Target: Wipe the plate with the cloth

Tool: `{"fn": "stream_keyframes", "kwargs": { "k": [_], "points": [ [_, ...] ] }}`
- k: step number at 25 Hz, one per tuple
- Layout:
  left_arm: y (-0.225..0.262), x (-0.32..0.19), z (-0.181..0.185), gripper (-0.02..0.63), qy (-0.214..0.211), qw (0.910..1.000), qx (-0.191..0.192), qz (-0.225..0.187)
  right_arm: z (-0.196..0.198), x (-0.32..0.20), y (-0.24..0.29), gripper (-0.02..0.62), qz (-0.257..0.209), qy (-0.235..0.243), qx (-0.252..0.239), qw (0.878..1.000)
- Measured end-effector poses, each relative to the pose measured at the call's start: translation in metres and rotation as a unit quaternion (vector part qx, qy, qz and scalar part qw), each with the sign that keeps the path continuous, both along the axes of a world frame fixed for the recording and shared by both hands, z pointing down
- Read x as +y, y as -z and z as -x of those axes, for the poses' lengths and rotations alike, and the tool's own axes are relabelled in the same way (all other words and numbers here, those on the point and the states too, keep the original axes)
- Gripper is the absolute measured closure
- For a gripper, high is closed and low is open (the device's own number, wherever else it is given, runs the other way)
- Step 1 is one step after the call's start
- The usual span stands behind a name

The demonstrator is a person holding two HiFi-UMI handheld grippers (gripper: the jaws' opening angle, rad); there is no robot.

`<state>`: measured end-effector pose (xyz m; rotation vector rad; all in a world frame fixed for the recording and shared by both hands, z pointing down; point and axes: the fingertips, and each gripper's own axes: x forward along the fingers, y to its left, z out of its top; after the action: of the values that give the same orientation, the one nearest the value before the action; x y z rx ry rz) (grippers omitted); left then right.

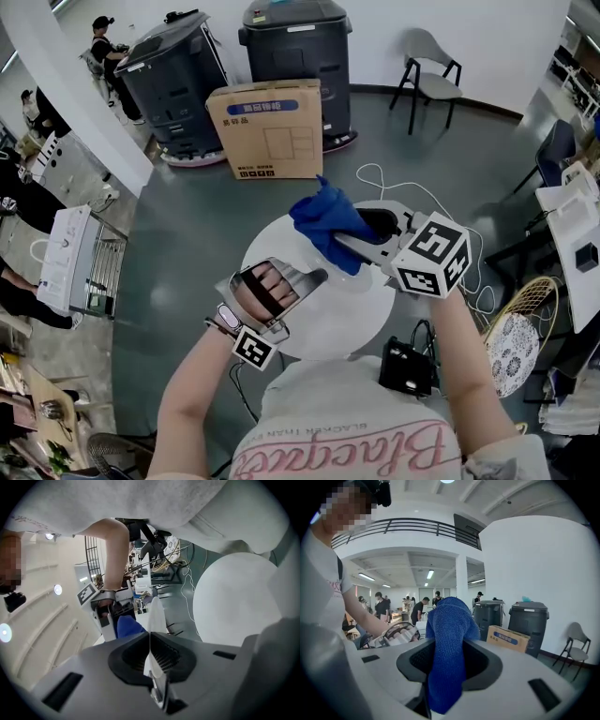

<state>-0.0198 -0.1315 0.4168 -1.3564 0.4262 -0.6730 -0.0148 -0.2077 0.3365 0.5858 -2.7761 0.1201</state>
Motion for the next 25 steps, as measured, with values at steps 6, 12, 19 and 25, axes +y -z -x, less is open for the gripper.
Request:
{"fn": "stream_keyframes", "kwargs": {
  "k": [6,12,19,25],
  "points": [
    [-0.002,0.005,-0.007,0.589,-0.022,0.9995,-0.02,-0.007,0.036,0.003,-0.025,0.448,-0.01,0.032,0.054,0.998],
    [-0.008,0.01,-0.003,0.589,-0.026,0.9991,-0.034,0.0,0.034,-0.006,-0.047,0.448,-0.021,0.021,0.102,0.994],
    [-0.005,0.009,0.003,0.588,-0.018,0.9996,-0.023,0.004,0.007,-0.038,-0.074,0.448,-0.012,-0.057,0.12,0.991],
    [-0.003,0.007,0.012,0.586,-0.004,0.9994,0.01,0.033,-0.023,-0.054,-0.107,0.448,0.014,-0.135,0.131,0.982]
  ]
}}
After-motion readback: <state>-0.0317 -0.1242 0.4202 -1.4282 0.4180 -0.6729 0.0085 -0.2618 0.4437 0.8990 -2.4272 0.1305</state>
